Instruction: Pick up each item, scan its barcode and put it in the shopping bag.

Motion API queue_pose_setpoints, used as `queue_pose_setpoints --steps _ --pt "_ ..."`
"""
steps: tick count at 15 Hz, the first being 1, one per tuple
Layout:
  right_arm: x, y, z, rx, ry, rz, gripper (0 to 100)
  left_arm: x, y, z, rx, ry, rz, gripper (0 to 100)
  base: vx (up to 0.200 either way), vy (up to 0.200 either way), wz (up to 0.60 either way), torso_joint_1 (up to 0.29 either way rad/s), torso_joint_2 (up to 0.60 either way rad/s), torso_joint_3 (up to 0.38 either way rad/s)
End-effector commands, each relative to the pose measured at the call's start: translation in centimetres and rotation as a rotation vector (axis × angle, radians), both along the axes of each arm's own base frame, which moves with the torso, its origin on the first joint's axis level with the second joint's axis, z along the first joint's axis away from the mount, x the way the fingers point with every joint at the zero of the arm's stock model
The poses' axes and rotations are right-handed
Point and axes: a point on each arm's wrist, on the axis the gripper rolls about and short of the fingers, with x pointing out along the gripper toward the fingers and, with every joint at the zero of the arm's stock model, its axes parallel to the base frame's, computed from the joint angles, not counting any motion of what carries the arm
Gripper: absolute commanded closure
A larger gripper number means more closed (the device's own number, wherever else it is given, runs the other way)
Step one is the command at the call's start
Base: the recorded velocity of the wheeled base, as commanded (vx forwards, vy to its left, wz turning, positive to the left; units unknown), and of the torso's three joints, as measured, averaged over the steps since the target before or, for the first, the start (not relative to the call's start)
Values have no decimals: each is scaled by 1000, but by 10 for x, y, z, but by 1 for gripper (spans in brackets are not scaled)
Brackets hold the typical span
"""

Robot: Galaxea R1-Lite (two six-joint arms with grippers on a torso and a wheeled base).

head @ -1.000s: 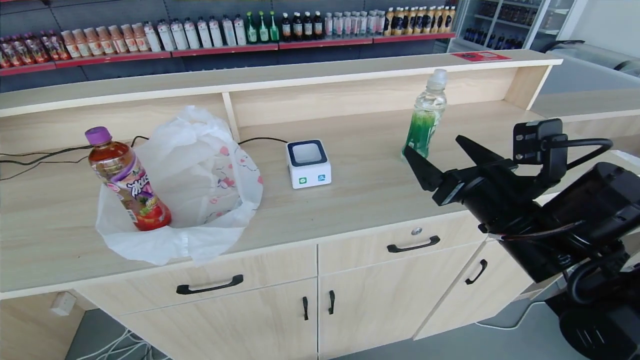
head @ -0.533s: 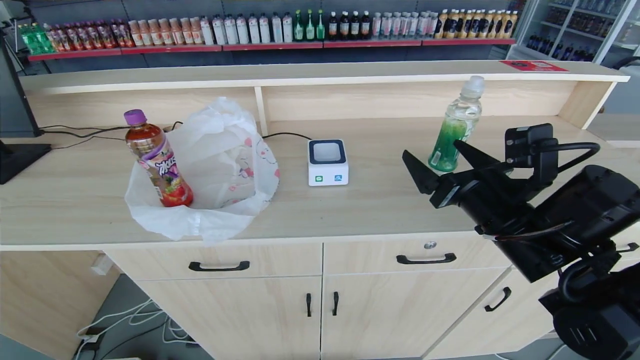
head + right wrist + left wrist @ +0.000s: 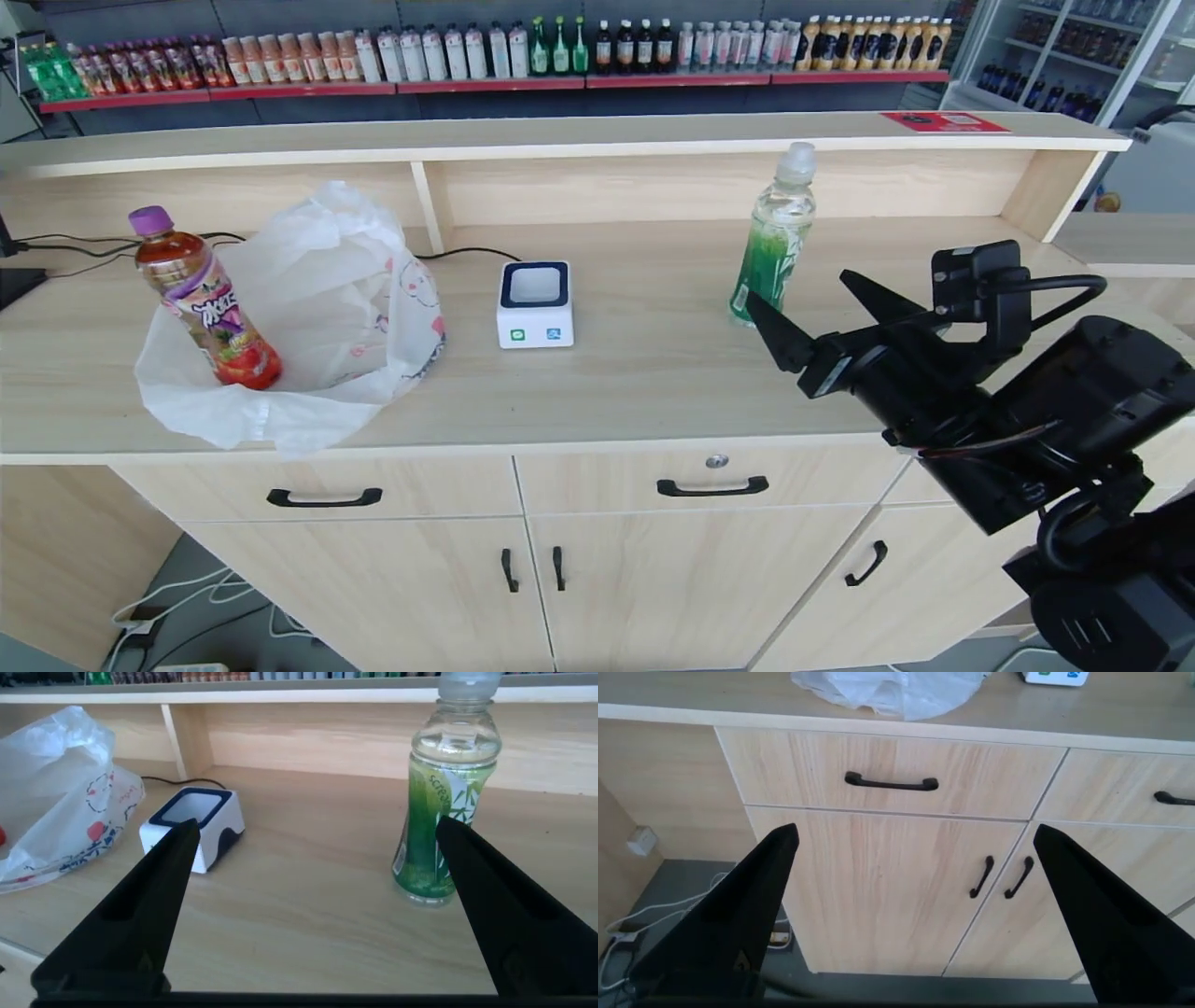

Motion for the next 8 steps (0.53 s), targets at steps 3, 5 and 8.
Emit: queue_pose_setpoints --steps 3,5,8 --pt "1 0 -2 -4 7 0 0 0 0 0 0 -1 0 0 0 -200 0 1 1 4" --pt "2 2 -6 -9 17 3 0 0 0 0 0 1 0 0 0 -200 300 5 5 2" --pt "5 4 -9 -13 25 3 0 0 0 0 3 -1 0 0 0 -67 0 1 1 -1"
